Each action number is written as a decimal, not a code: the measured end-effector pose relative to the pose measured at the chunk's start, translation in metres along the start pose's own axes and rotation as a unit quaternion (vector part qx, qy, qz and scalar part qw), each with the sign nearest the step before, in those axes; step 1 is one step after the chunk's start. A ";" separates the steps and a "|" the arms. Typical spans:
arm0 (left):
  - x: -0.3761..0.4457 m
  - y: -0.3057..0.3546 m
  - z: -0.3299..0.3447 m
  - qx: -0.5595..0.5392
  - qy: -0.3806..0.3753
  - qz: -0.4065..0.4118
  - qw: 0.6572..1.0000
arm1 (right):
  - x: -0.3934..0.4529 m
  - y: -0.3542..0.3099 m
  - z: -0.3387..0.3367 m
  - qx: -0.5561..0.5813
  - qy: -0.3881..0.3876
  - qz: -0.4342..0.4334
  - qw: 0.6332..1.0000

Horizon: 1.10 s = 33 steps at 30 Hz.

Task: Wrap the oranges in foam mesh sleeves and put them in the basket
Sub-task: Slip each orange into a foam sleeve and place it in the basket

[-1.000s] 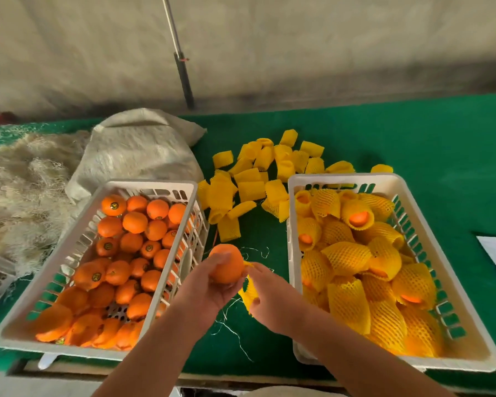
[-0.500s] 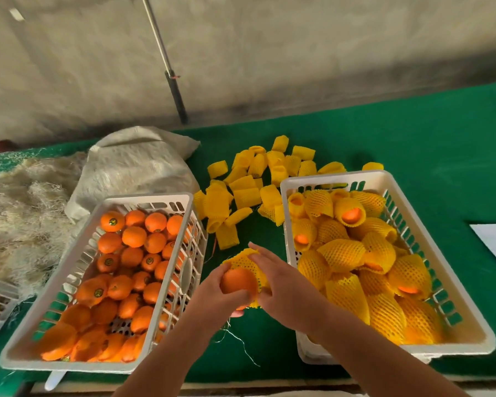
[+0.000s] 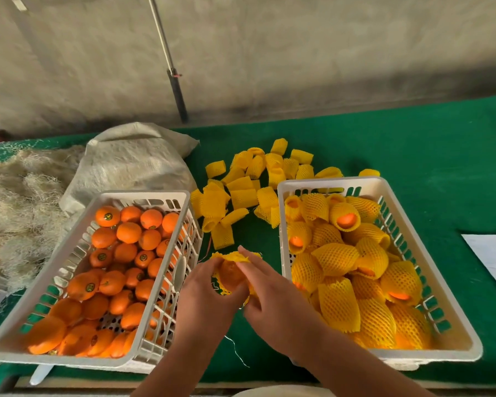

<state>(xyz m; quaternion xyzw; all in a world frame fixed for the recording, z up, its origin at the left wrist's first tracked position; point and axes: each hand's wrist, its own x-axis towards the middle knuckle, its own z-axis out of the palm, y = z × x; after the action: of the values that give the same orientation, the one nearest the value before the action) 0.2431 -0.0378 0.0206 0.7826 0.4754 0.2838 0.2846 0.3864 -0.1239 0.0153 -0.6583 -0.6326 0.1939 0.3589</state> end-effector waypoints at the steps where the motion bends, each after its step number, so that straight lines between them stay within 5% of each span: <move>1: -0.001 -0.001 0.001 -0.012 0.016 0.007 1.000 | -0.002 -0.004 0.004 -0.003 -0.001 -0.004 1.000; 8: -0.007 -0.008 -0.003 -0.111 0.067 0.005 0.992 | -0.004 -0.017 0.014 -0.023 -0.015 -0.055 0.998; 14: -0.012 -0.010 -0.010 -0.124 0.090 0.041 0.987 | 0.002 -0.016 -0.007 0.095 0.142 0.015 0.985; 23: -0.016 0.003 -0.006 -0.071 0.073 0.157 0.982 | 0.023 -0.014 -0.004 0.170 0.042 0.132 0.976; 33: -0.019 -0.003 -0.006 -0.035 0.073 0.133 0.988 | 0.025 -0.014 0.002 0.184 0.027 0.152 0.971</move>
<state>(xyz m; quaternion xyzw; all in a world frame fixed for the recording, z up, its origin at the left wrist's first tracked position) 0.2299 -0.0526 0.0196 0.8058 0.3763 0.3917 0.2360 0.3784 -0.0998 0.0286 -0.6742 -0.4688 0.3416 0.4571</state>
